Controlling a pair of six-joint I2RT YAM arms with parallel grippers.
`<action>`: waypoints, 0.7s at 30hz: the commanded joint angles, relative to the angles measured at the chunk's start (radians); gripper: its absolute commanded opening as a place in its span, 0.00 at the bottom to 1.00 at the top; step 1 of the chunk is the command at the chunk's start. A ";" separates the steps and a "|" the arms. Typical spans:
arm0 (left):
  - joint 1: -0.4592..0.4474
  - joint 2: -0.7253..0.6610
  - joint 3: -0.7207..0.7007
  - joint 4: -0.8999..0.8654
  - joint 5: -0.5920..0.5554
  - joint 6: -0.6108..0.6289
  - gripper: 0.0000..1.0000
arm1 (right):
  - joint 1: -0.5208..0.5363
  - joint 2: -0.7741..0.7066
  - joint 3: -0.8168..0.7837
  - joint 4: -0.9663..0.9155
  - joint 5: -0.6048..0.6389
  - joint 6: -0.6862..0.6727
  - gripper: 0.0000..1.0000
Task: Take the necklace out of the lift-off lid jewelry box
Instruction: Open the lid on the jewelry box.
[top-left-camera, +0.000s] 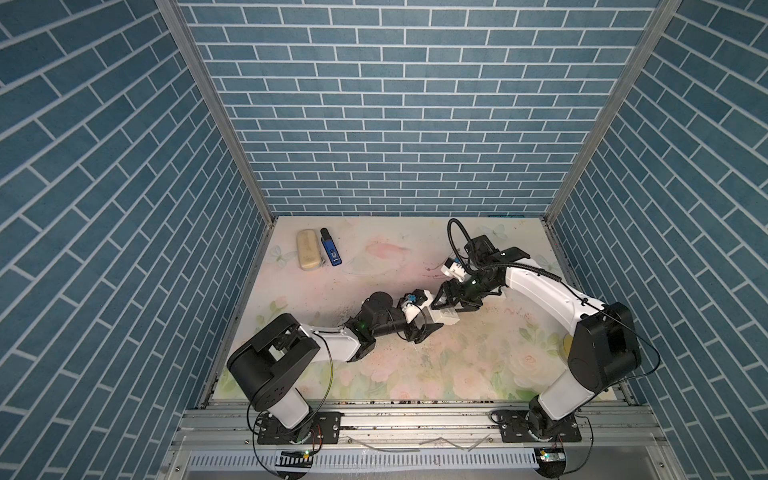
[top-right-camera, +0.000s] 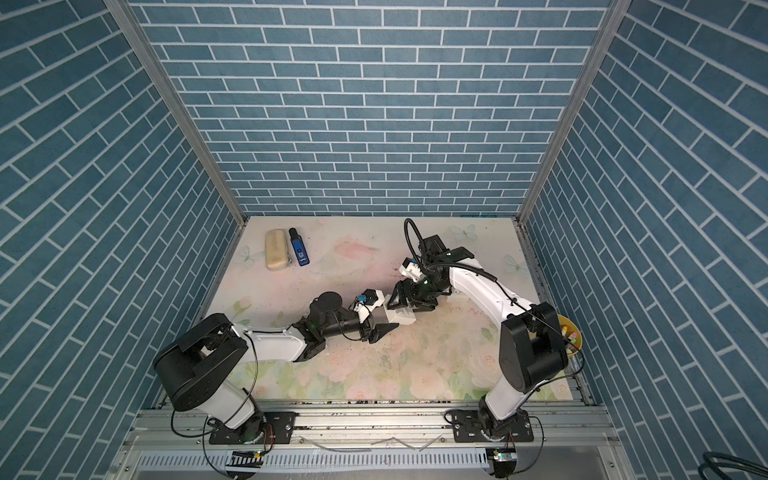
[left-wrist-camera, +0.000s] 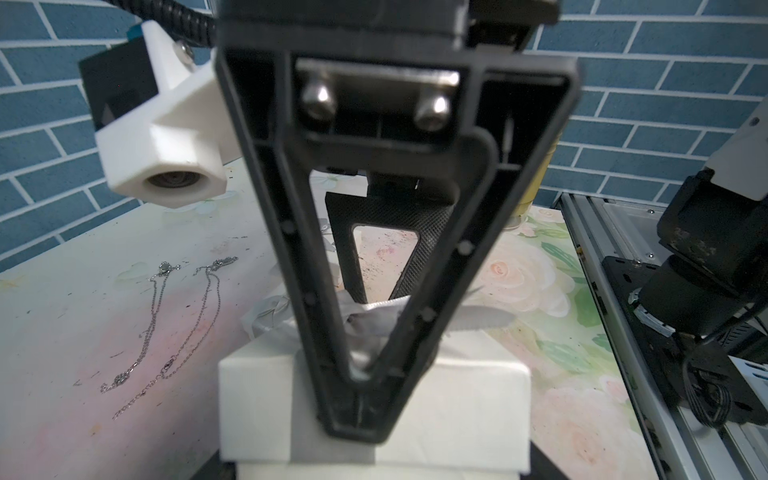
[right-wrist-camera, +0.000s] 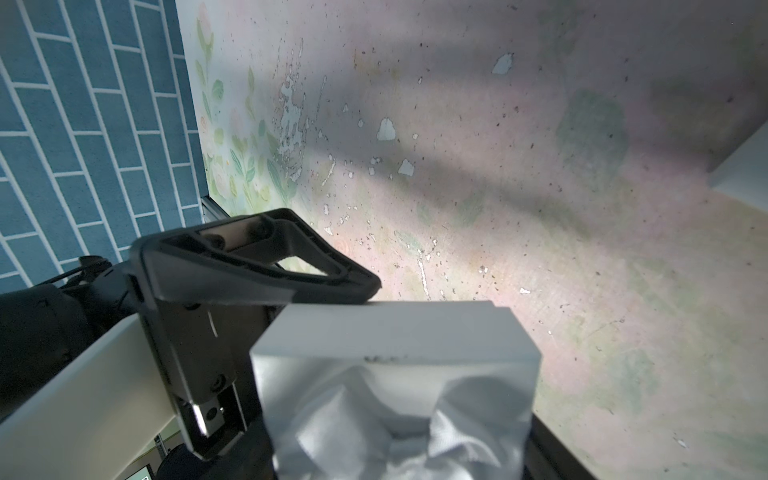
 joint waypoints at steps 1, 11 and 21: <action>-0.005 -0.009 0.018 -0.003 0.012 0.006 0.81 | -0.003 -0.018 0.003 -0.039 -0.015 -0.045 0.71; -0.006 -0.008 0.021 -0.023 0.010 0.012 0.84 | -0.005 -0.025 0.004 -0.044 -0.016 -0.048 0.71; -0.005 0.000 0.020 -0.034 -0.010 0.014 0.87 | -0.008 -0.024 0.006 -0.049 -0.015 -0.050 0.71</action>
